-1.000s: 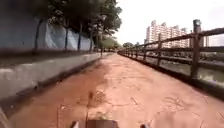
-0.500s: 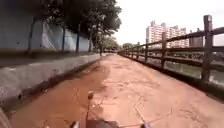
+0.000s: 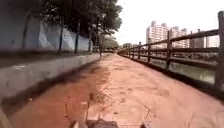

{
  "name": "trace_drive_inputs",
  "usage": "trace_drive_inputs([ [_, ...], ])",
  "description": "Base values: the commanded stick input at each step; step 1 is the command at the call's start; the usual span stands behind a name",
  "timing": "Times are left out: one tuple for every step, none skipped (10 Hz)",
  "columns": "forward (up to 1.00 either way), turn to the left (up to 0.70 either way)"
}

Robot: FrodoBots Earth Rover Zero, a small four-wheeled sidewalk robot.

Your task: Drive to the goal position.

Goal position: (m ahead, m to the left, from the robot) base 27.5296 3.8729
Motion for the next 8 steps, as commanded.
trace_drive_inputs([
  [0.7, 0.0],
  [0.7, 0.0],
  [0.7, 0.0],
  [0.7, 0.0],
  [0.7, 0.0],
  [0.7, 0.0],
  [0.7, 0.0],
  [0.7, 0.0],
])
